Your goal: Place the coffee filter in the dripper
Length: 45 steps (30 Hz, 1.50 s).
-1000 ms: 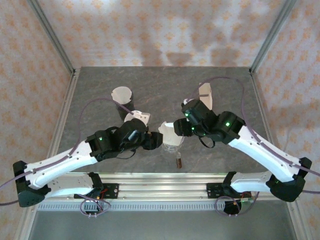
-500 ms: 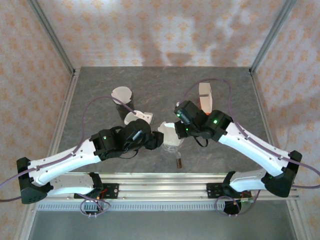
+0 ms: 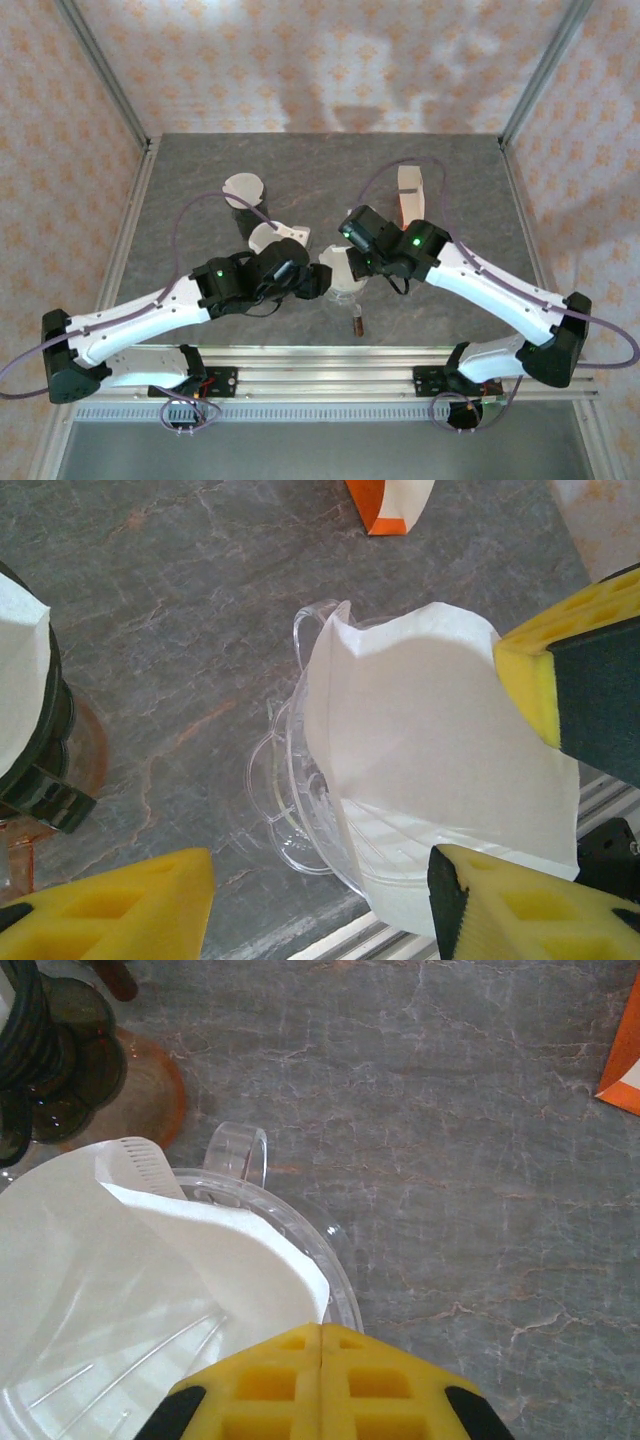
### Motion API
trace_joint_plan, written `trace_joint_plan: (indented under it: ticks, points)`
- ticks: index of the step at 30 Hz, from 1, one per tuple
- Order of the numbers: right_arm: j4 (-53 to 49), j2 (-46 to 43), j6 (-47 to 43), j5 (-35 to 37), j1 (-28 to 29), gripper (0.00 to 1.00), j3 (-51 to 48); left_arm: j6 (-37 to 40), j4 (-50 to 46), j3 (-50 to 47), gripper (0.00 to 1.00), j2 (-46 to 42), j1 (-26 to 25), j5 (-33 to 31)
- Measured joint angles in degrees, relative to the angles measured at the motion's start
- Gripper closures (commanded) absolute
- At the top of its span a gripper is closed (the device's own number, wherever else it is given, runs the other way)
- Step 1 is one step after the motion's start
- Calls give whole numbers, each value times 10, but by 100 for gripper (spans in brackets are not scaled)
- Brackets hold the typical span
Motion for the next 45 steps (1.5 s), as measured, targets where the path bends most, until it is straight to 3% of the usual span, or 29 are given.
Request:
trace_joint_plan:
  ticks: [9,14,16,18,21,28,34,45]
  points:
    - [-6,8,-2,15,4,100,0,-12,0,0,51,24,0,-5]
    - [-7,9,-2,16,4,98,0,-13,0,0,52,29,0,-5]
    - [-7,9,-2,18,4,84,0,-13,0,0,52,29,0,-5]
    - [-7,8,-4,20,4,62,0,-13,0,0,52,29,0,-5]
    - [-6,3,-7,19,4,50,0,-13,0,-2,52,29,0,-5]
    - [-4,-18,7,-4,4,49,0,-13,2,-9,51,29,0,-5]
    - [2,-26,17,-17,4,40,-5,-13,10,-17,51,29,0,-4]
    - [8,-6,20,-46,4,40,-23,-14,17,-23,43,28,2,-4]
